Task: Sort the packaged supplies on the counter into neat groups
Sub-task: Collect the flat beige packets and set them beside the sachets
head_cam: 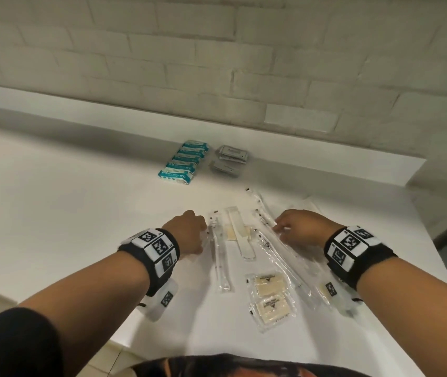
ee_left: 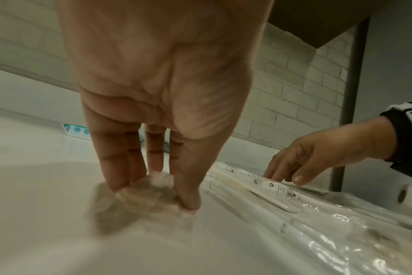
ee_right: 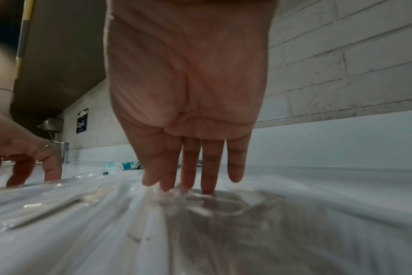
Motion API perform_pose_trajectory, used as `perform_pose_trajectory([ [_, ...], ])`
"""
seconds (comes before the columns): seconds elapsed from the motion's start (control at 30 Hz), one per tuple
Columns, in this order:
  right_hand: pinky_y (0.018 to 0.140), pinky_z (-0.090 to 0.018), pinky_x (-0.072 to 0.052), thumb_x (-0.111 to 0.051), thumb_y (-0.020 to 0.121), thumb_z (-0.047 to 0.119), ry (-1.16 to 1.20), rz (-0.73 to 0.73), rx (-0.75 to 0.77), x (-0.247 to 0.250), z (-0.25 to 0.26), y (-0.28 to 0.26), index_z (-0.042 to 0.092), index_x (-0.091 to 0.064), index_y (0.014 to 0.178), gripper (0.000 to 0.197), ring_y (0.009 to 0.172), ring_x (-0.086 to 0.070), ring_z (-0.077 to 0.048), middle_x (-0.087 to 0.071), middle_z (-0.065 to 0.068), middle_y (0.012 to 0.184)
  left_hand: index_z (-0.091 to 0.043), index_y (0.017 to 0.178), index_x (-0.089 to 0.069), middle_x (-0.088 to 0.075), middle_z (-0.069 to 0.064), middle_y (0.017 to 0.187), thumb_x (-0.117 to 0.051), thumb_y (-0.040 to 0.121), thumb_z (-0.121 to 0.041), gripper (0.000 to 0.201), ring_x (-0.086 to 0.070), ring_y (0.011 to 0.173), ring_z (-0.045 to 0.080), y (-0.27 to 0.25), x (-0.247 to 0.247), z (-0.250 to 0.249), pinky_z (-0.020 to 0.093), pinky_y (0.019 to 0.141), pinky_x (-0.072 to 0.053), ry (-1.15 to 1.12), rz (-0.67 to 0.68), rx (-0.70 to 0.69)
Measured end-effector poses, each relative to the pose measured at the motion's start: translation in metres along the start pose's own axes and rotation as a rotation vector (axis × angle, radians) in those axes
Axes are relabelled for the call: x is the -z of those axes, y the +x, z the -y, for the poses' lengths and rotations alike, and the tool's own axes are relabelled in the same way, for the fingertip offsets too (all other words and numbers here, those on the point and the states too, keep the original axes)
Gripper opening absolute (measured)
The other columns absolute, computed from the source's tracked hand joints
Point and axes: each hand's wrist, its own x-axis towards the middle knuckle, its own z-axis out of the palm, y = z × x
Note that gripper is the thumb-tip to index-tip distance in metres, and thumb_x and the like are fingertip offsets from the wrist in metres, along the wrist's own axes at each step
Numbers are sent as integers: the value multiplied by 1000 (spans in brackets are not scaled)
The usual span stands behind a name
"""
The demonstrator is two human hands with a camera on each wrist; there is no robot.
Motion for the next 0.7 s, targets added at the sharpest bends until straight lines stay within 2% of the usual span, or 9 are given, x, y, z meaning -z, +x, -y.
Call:
perform_pose_trajectory([
  [0.13, 94, -28, -48, -62, 86, 31, -7, 0, -33, 1, 4, 9, 29, -71, 109, 24, 104, -60, -11, -66, 10, 117, -23, 130, -49, -43, 3, 129, -74, 75, -32, 61, -56, 111, 24, -2, -1, 0, 31, 88, -47, -20, -12, 47],
  [0.23, 91, -28, -48, -62, 86, 30, -42, 7, -35, 2, 7, 12, 28, -73, 106, 22, 100, -61, -12, -68, 10, 112, -17, 131, -46, -43, 7, 129, -77, 74, -36, 67, -56, 112, 26, -4, -1, 0, 34, 91, -49, -32, -23, 134],
  [0.33, 92, -30, -50, -59, 87, 25, -89, 46, -61, 3, 10, 12, 25, -73, 105, 23, 99, -63, -14, -68, 8, 110, -12, 128, -46, -52, 9, 125, -77, 74, -37, 67, -58, 110, 26, -4, -1, -2, 33, 85, -49, -27, -34, 189],
  [0.4, 90, -34, -52, -54, 88, 25, -156, 34, -83, 4, 17, 10, 19, -72, 105, 25, 95, -63, -18, -67, 2, 107, -9, 123, -48, -59, 8, 119, -76, 74, -36, 63, -60, 106, 25, -4, -1, -4, 30, 78, -48, -12, -29, 203],
  [0.47, 90, -37, -50, -51, 91, 25, -231, -94, -60, 4, 33, 6, 16, -67, 109, 26, 96, -57, -21, -58, -3, 108, -8, 120, -49, -62, 8, 115, -75, 74, -36, 60, -61, 104, 24, -3, -1, -4, 29, 74, -46, -4, -17, 214],
  [0.53, 90, -35, -45, -50, 92, 27, -207, -167, 31, 2, 57, -2, 20, -62, 116, 28, 101, -54, -24, -53, -5, 115, -7, 121, -49, -62, 8, 116, -74, 75, -38, 61, -60, 105, 25, -3, 0, -4, 30, 77, -47, -6, -3, 228],
  [0.63, 81, -34, -41, -49, 93, 28, -220, -63, 174, -9, 88, -13, 23, -55, 123, 31, 101, -52, -24, -51, -5, 118, -5, 124, -48, -61, 9, 120, -71, 79, -42, 63, -59, 110, 25, -3, 1, -3, 31, 85, -46, 5, 20, 237],
  [0.7, 83, -33, -40, -52, 92, 23, -290, -7, 180, -15, 97, -18, 24, -50, 130, 38, 105, -49, -24, -48, -4, 120, -5, 123, -49, -61, 9, 120, -69, 81, -45, 62, -58, 110, 25, -3, 1, -2, 31, 87, -46, 4, 30, 239],
])
